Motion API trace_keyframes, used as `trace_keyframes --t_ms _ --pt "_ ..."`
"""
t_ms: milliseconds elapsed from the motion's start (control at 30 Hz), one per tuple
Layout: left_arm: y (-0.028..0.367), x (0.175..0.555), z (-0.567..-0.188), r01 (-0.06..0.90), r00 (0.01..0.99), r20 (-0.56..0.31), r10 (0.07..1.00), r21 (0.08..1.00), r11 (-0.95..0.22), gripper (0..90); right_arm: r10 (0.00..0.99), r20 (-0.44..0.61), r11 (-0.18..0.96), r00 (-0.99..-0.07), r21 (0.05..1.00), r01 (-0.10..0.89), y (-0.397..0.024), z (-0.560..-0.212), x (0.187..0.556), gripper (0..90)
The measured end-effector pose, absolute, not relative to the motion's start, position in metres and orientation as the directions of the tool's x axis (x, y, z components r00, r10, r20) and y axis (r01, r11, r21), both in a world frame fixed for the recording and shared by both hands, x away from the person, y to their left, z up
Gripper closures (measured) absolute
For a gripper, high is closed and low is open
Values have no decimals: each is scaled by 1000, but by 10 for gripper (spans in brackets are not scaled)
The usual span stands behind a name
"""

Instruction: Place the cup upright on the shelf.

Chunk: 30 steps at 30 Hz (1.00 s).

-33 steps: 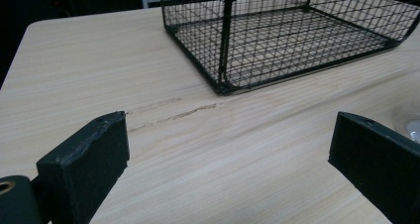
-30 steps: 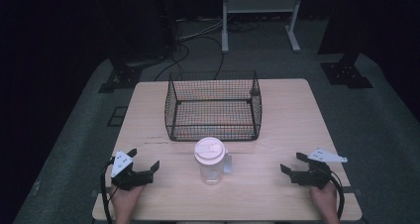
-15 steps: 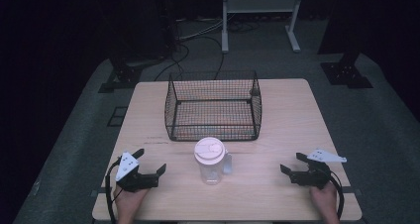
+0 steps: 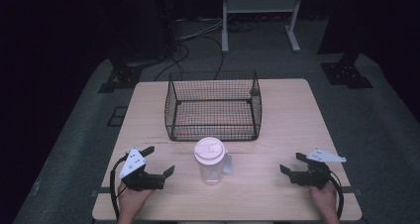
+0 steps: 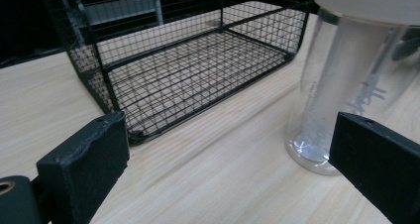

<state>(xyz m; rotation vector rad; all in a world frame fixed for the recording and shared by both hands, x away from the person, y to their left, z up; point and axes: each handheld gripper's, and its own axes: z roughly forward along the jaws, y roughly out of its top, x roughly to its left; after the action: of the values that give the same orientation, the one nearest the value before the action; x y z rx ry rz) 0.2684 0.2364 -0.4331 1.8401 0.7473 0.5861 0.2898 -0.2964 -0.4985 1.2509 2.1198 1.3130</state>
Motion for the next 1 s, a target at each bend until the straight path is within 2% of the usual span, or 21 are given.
trace_keyframes --t_ms 133,267,667,767,1000 --pt "233 268 -426 209 713 66 698 931 -300 13 823 146 182 -549 848 498 -296 -499 290 129" --pt "231 266 -419 210 747 33 664 936 -283 13 822 150 179 -550 847 500 -297 -499 290 129" --pt "215 260 -396 167 799 65 598 931 -324 9 822 153 176 -549 848 501 -297 -499 290 129" --pt "209 259 -389 165 829 39 558 936 -310 0 821 153 176 -550 849 498 -297 -498 290 129" --pt "202 260 -385 169 844 33 536 931 -323 0 818 158 171 -552 851 496 -298 -498 289 129"
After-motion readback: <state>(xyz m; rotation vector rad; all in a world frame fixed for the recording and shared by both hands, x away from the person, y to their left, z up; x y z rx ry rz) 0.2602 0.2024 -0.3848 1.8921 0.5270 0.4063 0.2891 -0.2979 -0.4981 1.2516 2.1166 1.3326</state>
